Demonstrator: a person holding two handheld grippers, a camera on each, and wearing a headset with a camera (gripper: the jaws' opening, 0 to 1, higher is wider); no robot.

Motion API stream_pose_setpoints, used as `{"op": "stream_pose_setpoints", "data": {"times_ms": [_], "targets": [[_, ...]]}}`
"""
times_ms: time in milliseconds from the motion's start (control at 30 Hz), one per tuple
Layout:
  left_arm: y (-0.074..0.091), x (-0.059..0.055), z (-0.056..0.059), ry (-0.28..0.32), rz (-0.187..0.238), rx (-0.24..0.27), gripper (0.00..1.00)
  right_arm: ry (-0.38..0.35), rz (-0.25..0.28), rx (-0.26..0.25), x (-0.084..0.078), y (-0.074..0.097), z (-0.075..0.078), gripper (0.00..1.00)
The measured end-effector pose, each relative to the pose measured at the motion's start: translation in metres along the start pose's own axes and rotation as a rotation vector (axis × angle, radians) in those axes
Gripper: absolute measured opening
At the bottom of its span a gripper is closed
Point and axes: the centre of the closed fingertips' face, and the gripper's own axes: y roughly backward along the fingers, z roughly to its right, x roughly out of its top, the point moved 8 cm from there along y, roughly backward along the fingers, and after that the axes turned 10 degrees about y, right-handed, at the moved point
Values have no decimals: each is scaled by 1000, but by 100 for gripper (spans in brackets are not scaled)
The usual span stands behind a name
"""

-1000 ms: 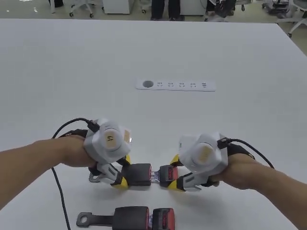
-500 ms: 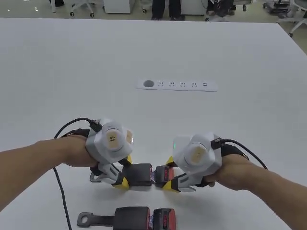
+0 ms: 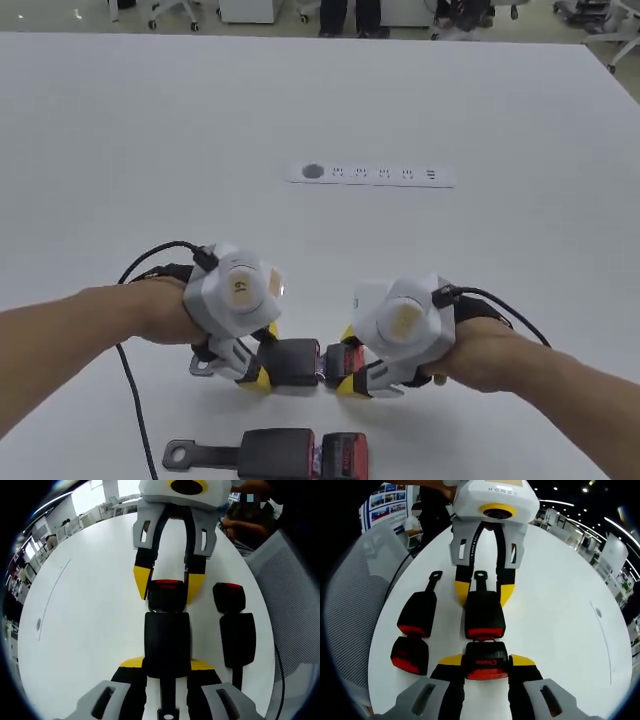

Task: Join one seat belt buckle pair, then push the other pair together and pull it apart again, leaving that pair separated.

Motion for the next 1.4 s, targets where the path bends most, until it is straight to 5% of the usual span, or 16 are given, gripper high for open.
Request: {"op": "stream_pose_setpoints", "data": {"times_ms": [1400], "targets": [[-1, 1, -1, 7, -22, 0, 32, 38, -24, 33, -25, 18, 1, 30]]}}
